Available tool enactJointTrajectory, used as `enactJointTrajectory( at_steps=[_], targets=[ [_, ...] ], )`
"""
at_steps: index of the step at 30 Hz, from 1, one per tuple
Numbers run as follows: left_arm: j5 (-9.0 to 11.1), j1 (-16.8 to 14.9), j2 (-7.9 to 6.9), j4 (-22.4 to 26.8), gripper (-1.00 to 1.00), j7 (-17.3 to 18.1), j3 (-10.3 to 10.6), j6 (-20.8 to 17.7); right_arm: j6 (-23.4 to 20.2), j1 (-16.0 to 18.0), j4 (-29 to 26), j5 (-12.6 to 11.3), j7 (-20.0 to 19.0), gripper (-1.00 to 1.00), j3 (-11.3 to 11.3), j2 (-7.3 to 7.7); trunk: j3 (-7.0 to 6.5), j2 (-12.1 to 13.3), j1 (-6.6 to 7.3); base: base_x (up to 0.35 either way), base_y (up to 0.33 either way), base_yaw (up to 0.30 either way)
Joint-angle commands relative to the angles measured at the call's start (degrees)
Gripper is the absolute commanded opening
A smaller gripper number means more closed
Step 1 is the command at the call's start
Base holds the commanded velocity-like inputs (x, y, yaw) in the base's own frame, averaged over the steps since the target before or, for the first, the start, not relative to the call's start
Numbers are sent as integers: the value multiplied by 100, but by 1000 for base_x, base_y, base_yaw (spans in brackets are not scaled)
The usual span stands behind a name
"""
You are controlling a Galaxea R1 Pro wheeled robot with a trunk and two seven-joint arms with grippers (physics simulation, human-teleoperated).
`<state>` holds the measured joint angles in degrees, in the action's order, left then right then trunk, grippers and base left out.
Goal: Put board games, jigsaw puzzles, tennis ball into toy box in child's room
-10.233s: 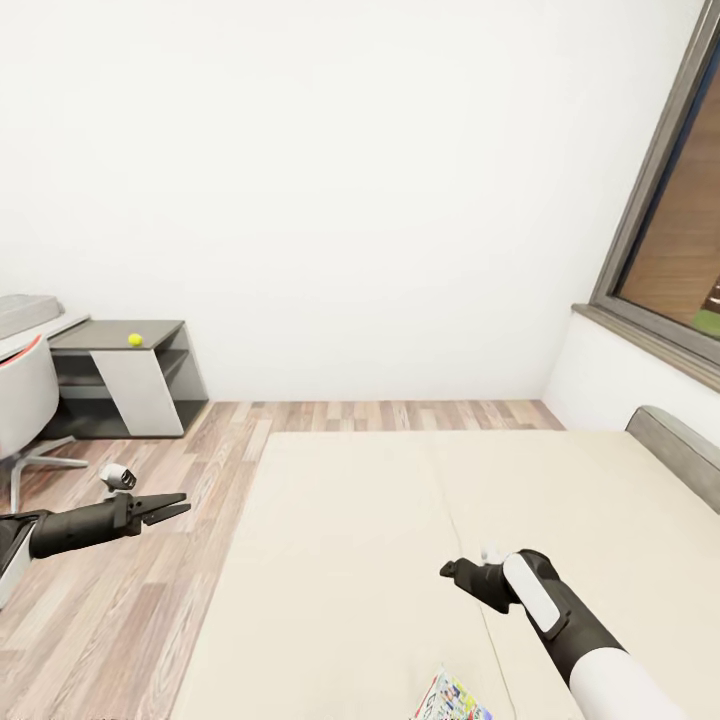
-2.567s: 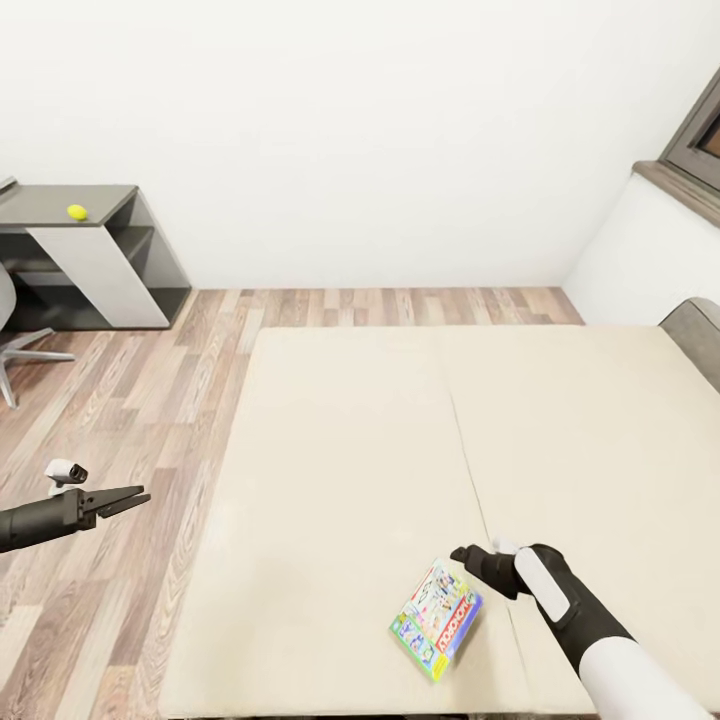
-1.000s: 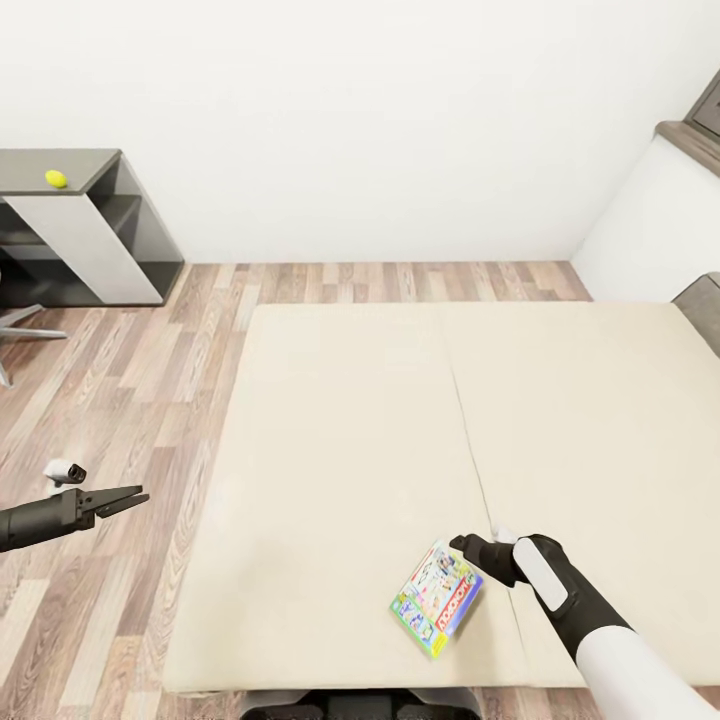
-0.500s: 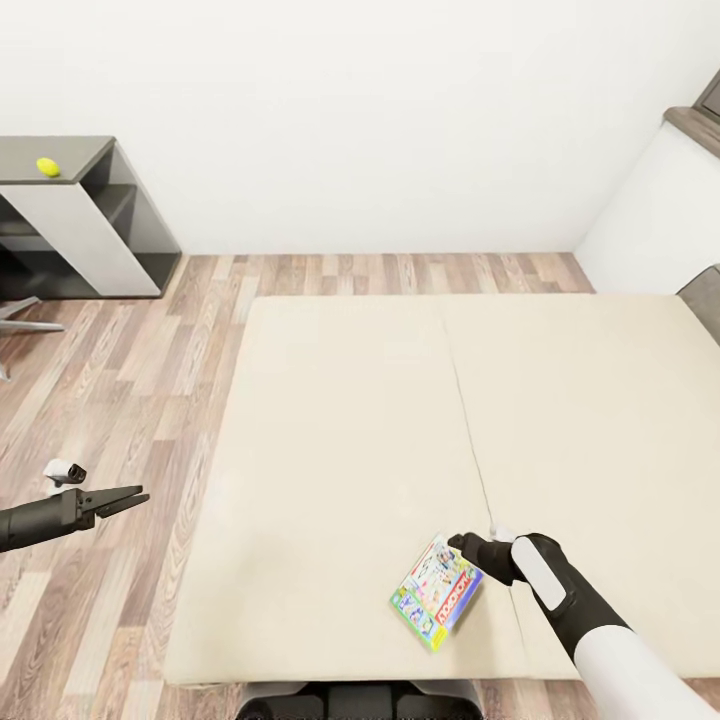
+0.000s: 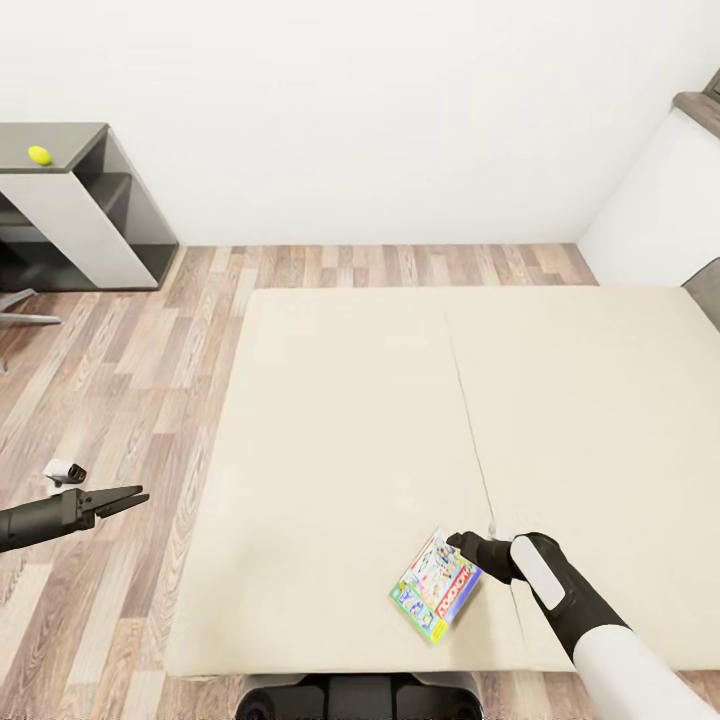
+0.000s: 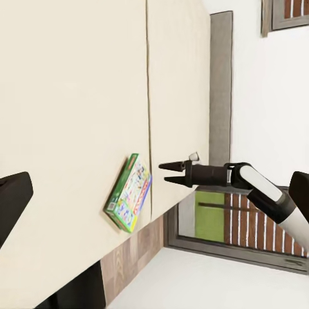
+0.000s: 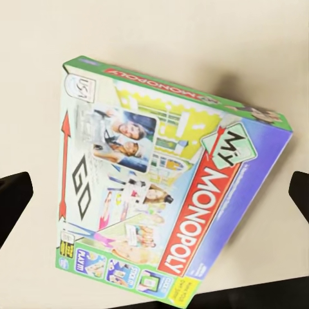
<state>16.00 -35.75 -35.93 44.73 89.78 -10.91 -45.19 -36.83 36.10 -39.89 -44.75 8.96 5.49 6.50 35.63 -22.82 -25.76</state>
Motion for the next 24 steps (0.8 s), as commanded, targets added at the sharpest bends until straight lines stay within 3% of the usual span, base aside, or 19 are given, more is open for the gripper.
enactJointTrajectory(
  at_steps=[1, 24],
  targets=[
    [-1, -2, -2, 1, 100, 22, 2, -61, -8, 2, -12, -61, 54, 100, 30, 8, 17, -9, -3, 0, 0, 0],
    [-1, -2, -10, 1, 100, 22, 1, -61, -16, 10, -168, -61, 54, 100, 31, 16, 234, -9, -3, 0, 0, 0]
  ],
)
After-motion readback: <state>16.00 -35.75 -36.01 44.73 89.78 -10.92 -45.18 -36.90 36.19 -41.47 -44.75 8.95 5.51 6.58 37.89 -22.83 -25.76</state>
